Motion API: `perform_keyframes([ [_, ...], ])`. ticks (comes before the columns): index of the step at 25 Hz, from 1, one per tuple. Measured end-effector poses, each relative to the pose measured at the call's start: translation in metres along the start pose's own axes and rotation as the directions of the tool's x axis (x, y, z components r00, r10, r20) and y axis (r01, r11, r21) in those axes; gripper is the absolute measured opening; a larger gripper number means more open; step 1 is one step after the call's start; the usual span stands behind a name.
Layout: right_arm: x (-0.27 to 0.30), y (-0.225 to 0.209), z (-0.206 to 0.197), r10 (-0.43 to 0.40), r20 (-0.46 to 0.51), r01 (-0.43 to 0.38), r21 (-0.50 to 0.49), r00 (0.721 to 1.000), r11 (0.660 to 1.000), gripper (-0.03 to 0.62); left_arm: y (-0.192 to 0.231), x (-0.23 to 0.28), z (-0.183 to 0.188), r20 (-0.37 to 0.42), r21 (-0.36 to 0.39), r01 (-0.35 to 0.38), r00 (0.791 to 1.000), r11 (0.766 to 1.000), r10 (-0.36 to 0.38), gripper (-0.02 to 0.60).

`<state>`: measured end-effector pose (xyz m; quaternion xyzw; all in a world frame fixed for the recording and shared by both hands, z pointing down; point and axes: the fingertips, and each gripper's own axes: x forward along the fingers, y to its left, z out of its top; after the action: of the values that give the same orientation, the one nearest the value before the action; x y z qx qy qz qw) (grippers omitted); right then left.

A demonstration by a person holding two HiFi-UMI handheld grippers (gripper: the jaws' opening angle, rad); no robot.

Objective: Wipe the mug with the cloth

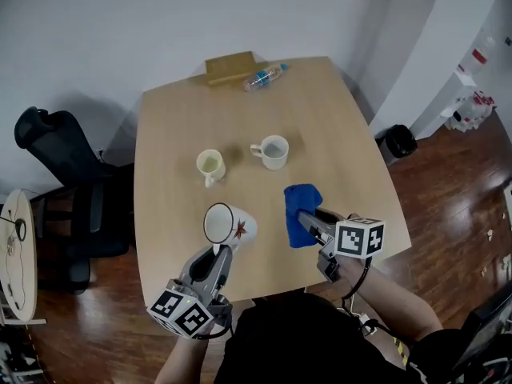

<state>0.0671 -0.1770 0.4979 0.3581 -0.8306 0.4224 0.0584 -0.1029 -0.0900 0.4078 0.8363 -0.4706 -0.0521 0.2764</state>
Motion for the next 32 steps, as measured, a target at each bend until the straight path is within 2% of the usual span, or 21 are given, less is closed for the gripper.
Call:
perform_keyframes([
  [1, 0.006, -0.012, -0.018, -0.043, -0.083, 0.04, -0.031, 0.996, 0.999, 0.1, 0.016, 0.001, -0.013, -0.031, 0.031, -0.056, 0.998, 0.998, 0.057, 0.064],
  [2, 0.012, -0.015, -0.038, -0.041, -0.177, 0.033, -0.051, 0.983, 0.998, 0.101, 0.032, 0.002, -0.027, -0.058, 0.057, -0.098, 0.993, 0.994, 0.101, 0.064],
  [3, 0.018, -0.007, -0.057, 0.017, -0.269, -0.033, -0.054, 0.963, 0.998, 0.101, 0.047, 0.003, -0.042, -0.081, 0.074, -0.126, 0.988, 0.989, 0.132, 0.064],
  [4, 0.024, 0.012, -0.072, 0.129, -0.336, -0.149, -0.035, 0.933, 0.988, 0.101, 0.059, 0.003, -0.055, -0.105, 0.081, -0.146, 0.983, 0.986, 0.154, 0.064],
  [6, 0.032, 0.05, -0.086, 0.376, -0.362, -0.388, 0.039, 0.853, 0.921, 0.101, 0.078, 0.003, -0.077, -0.15, 0.073, -0.175, 0.971, 0.982, 0.185, 0.064],
  [7, 0.038, 0.049, -0.09, 0.414, -0.352, -0.416, 0.074, 0.839, 0.906, 0.1, 0.084, 0.003, -0.085, -0.169, 0.068, -0.184, 0.966, 0.981, 0.193, 0.064],
  [8, 0.046, 0.032, -0.097, 0.38, -0.354, -0.369, 0.101, 0.855, 0.924, 0.1, 0.089, 0.003, -0.092, -0.185, 0.064, -0.189, 0.963, 0.98, 0.198, 0.064],
  [10, 0.058, -0.019, -0.114, 0.232, -0.39, -0.196, 0.129, 0.891, 0.972, 0.1, 0.096, 0.004, -0.103, -0.209, 0.063, -0.192, 0.957, 0.979, 0.201, 0.064],
  [12, 0.061, -0.061, -0.128, 0.124, -0.421, -0.078, 0.124, 0.898, 0.989, 0.1, 0.103, 0.004, -0.112, -0.227, 0.077, -0.196, 0.951, 0.978, 0.209, 0.064],
  [15, 0.056, -0.098, -0.131, 0.057, -0.402, 0.004, 0.149, 0.914, 0.989, 0.1, 0.112, 0.007, -0.123, -0.253, 0.12, -0.21, 0.939, 0.97, 0.235, 0.064],
  [19, 0.047, -0.121, -0.127, -0.004, -0.365, 0.082, 0.199, 0.931, 0.976, 0.101, 0.119, 0.007, -0.136, -0.279, 0.143, -0.221, 0.926, 0.965, 0.253, 0.066],
  [20, 0.045, -0.116, -0.124, -0.001, -0.36, 0.08, 0.205, 0.933, 0.975, 0.101, 0.119, 0.007, -0.138, -0.286, 0.142, -0.217, 0.925, 0.966, 0.25, 0.064],
  [21, 0.046, -0.102, -0.119, 0.033, -0.351, 0.043, 0.206, 0.936, 0.978, 0.101, 0.118, 0.007, -0.139, -0.292, 0.141, -0.21, 0.925, 0.967, 0.243, 0.065],
  [22, 0.048, -0.079, -0.112, 0.105, -0.332, -0.035, 0.21, 0.938, 0.977, 0.101, 0.117, 0.008, -0.14, -0.294, 0.142, -0.201, 0.926, 0.969, 0.235, 0.066],
  [24, 0.053, -0.031, -0.095, 0.287, -0.261, -0.225, 0.245, 0.922, 0.943, 0.101, 0.117, 0.009, -0.142, -0.29, 0.147, -0.192, 0.93, 0.97, 0.228, 0.066],
  [25, 0.055, -0.023, -0.092, 0.334, -0.23, -0.271, 0.267, 0.914, 0.925, 0.102, 0.118, 0.01, -0.144, -0.286, 0.149, -0.195, 0.93, 0.969, 0.231, 0.066],
  [26, 0.057, -0.03, -0.095, 0.321, -0.227, -0.255, 0.277, 0.92, 0.926, 0.103, 0.119, 0.011, -0.146, -0.281, 0.152, -0.204, 0.929, 0.967, 0.241, 0.066],
  [28, 0.057, -0.075, -0.117, 0.166, -0.298, -0.086, 0.262, 0.94, 0.961, 0.103, 0.124, 0.012, -0.152, -0.279, 0.172, -0.229, 0.921, 0.958, 0.27, 0.066],
  [30, 0.05, -0.118, -0.139, 0.007, -0.375, 0.084, 0.227, 0.927, 0.97, 0.103, 0.129, 0.012, -0.161, -0.291, 0.2, -0.245, 0.91, 0.949, 0.296, 0.066],
  [32, 0.04, -0.135, -0.146, -0.042, -0.384, 0.137, 0.222, 0.922, 0.965, 0.107, 0.132, 0.009, -0.169, -0.305, 0.211, -0.252, 0.901, 0.944, 0.309, 0.066],
])
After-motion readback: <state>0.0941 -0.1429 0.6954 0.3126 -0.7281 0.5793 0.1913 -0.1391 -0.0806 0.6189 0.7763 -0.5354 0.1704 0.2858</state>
